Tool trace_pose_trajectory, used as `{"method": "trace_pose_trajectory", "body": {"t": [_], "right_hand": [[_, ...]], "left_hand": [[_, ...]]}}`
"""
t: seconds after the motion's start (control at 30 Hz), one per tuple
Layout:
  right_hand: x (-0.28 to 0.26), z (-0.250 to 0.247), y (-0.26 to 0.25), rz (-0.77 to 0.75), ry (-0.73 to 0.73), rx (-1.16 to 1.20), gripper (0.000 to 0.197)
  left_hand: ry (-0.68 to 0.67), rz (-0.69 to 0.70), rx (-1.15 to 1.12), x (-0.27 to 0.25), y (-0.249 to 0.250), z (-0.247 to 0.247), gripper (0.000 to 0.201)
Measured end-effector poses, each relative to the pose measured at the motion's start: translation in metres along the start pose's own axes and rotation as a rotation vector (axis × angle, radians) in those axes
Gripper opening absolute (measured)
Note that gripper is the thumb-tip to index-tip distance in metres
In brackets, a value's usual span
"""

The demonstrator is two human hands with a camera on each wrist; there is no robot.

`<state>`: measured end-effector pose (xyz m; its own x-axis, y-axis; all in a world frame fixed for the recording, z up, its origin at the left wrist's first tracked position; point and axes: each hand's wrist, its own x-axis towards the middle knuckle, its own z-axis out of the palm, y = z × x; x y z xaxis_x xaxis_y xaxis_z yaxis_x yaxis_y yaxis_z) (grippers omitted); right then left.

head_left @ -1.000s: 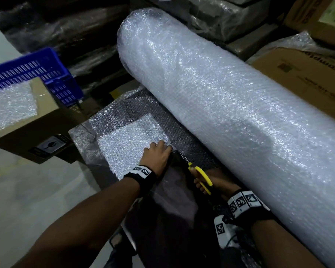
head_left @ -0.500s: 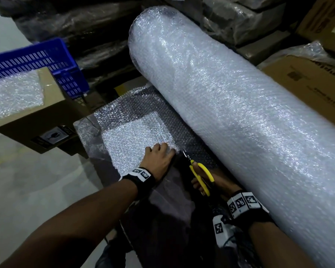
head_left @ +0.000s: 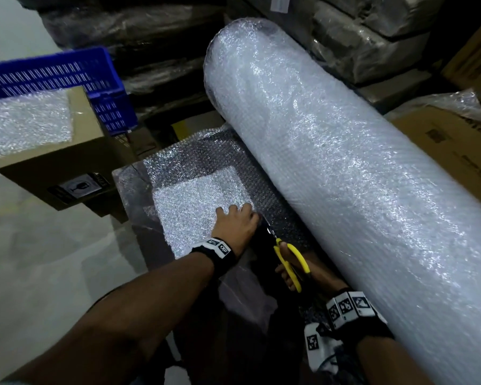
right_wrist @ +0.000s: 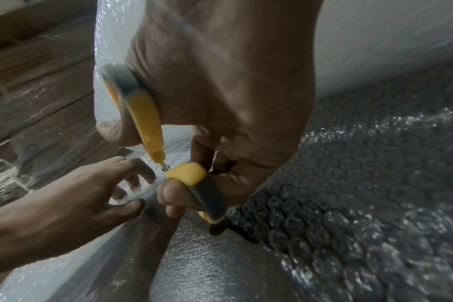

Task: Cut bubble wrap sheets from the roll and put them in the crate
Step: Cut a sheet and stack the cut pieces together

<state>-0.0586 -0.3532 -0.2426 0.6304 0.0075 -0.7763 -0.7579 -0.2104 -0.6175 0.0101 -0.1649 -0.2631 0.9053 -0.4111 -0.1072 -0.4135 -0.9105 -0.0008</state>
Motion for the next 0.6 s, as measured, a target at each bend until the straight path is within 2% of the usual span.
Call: {"method": "trace_pose_trajectory", "body": {"t": [0.17,0.4,0.6], "right_hand": [[0.004,0.0,-0.003,0.004,0.009,-0.01,0.071],[0.015,0.003,-0.003,-0.062,0.071,-0.027,0.055],[0.017,0.001,-0.007,-0.019,0.034,-0.014,0.074]], "left_hand": [[-0.031,-0.002,-0.006,0.003,0.002,-0.002,0.029],[-0.031,-0.006,0.002,-0.001,0.004,-0.001,0.032],[0.041,0.004,-0.031,-0.007,0.004,0.007,0.025]]}}
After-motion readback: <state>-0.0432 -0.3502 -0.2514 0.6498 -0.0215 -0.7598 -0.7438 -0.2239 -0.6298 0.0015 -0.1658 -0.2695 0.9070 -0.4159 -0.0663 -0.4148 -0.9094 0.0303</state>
